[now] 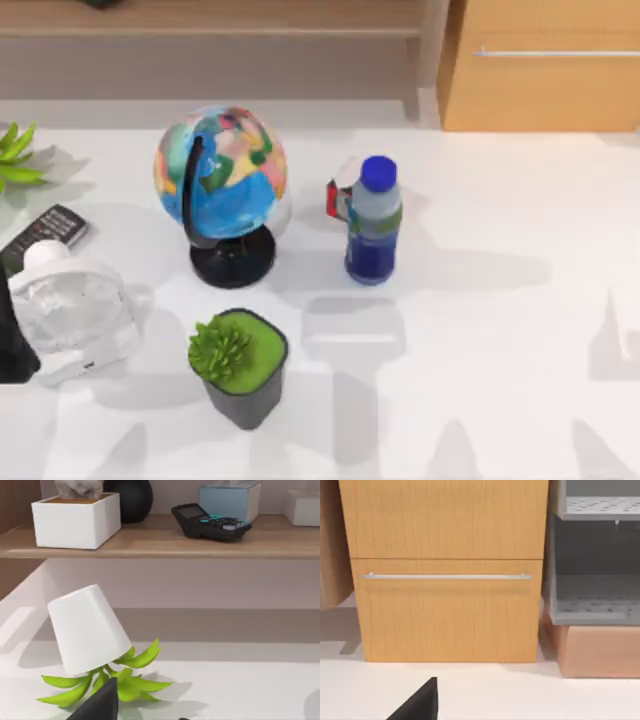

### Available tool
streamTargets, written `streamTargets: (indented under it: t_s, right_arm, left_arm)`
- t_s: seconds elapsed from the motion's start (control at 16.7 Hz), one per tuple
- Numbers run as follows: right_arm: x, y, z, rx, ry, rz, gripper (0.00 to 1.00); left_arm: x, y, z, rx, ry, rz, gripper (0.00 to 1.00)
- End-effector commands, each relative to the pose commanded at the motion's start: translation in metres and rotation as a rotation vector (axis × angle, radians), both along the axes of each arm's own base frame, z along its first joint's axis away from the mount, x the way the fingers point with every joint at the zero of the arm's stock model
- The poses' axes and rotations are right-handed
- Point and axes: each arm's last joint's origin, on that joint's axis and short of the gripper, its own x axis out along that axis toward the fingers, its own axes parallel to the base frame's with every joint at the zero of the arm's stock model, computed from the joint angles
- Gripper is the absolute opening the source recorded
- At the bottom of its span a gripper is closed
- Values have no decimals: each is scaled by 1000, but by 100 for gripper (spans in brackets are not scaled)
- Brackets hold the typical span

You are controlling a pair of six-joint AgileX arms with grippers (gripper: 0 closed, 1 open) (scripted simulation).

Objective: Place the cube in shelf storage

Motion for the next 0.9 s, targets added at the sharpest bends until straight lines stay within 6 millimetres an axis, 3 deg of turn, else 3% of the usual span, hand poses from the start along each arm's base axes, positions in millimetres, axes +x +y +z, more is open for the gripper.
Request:
streamTargets:
  t_s: [0.24, 0.54, 0.72, 0.9]
  right_arm:
    - [1, 0, 5, -26, -6, -3, 100]
    - [15, 1, 38, -225, -29, -16, 100]
    - [40, 3, 64, -406, -38, -22, 100]
    - [80, 8, 84, -609, -41, -28, 100]
  left_arm:
    - [0, 0, 0, 0, 0, 0, 100]
    - [0, 0, 0, 0, 0, 0, 100]
    - [0, 0, 0, 0, 0, 0, 100]
    - [0, 0, 0, 0, 0, 0, 100]
